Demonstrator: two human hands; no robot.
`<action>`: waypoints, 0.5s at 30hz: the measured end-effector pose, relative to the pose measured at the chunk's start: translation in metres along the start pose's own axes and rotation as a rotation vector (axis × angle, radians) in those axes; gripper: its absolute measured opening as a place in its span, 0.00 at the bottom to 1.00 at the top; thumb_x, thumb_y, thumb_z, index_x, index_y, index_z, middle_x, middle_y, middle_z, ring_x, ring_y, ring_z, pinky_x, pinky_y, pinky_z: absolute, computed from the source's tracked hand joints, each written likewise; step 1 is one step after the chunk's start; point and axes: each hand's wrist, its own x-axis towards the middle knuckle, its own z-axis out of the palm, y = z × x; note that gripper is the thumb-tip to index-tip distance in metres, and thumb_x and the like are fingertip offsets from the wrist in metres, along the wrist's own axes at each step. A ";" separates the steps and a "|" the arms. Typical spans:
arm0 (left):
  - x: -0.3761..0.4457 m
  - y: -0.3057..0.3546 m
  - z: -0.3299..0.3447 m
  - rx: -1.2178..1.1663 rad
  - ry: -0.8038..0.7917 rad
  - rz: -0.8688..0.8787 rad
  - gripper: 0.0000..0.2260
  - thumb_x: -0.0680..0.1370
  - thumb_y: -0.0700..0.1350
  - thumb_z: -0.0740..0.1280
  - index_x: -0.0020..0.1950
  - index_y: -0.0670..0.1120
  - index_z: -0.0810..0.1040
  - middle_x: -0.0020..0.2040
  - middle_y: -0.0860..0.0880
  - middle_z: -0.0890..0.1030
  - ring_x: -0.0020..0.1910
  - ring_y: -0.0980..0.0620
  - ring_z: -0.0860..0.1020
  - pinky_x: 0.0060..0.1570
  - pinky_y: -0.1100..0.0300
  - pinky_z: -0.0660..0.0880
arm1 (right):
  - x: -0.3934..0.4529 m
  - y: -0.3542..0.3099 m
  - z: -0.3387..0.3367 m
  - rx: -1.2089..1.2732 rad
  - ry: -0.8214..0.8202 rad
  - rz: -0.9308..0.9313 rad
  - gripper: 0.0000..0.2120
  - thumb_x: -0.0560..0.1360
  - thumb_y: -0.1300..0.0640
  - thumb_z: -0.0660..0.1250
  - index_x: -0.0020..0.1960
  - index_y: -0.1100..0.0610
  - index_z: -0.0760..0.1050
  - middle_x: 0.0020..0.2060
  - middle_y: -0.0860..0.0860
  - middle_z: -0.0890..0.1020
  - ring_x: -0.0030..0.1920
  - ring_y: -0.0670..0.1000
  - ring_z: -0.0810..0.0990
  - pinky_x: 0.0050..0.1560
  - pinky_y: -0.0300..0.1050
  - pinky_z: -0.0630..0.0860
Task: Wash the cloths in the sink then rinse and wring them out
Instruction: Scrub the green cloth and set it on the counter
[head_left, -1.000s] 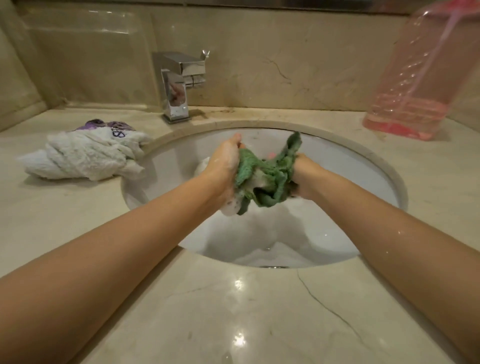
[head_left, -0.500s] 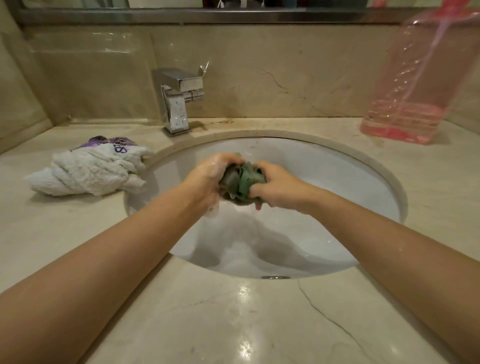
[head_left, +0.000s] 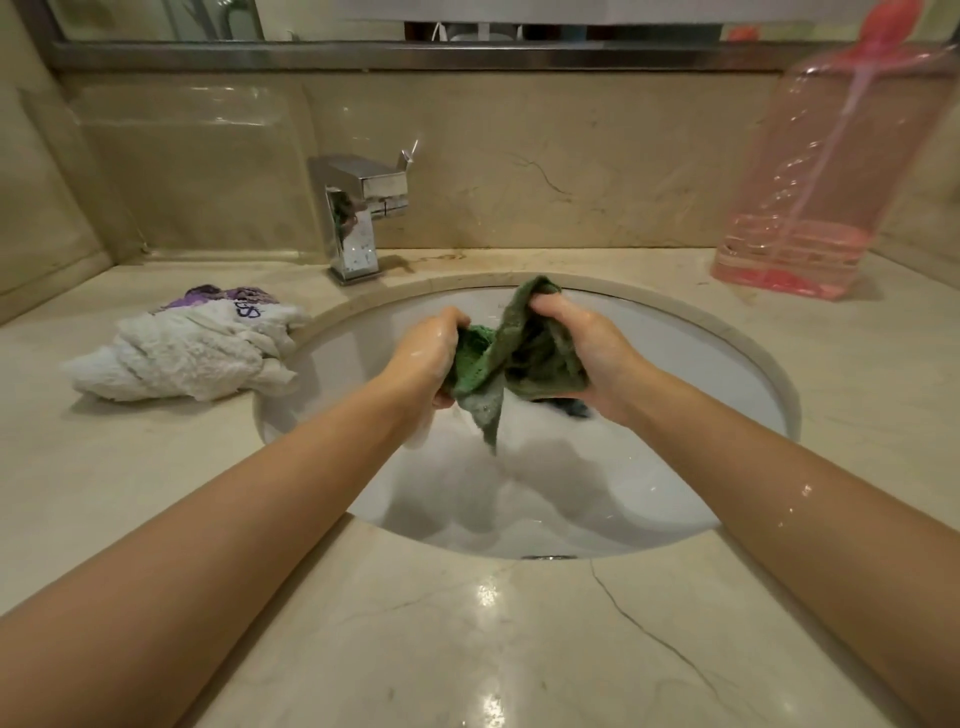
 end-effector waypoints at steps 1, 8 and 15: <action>0.000 0.000 0.001 0.011 0.002 0.012 0.12 0.82 0.53 0.56 0.48 0.47 0.73 0.36 0.48 0.77 0.32 0.52 0.74 0.28 0.64 0.67 | -0.002 0.001 0.003 -0.056 0.053 -0.033 0.20 0.73 0.43 0.68 0.55 0.57 0.74 0.48 0.56 0.83 0.49 0.57 0.83 0.45 0.49 0.81; 0.001 -0.010 0.018 0.205 -0.121 0.025 0.36 0.71 0.74 0.56 0.66 0.48 0.69 0.55 0.46 0.79 0.50 0.48 0.78 0.49 0.53 0.74 | -0.003 -0.001 0.013 -0.251 0.345 -0.192 0.09 0.75 0.52 0.68 0.38 0.54 0.77 0.35 0.53 0.81 0.41 0.55 0.81 0.42 0.48 0.78; 0.014 -0.010 0.009 0.229 -0.032 0.107 0.22 0.80 0.62 0.56 0.55 0.45 0.77 0.50 0.41 0.81 0.48 0.43 0.79 0.46 0.54 0.74 | -0.006 -0.004 0.010 0.216 0.059 0.127 0.14 0.75 0.51 0.63 0.52 0.60 0.78 0.46 0.59 0.82 0.40 0.56 0.80 0.36 0.45 0.77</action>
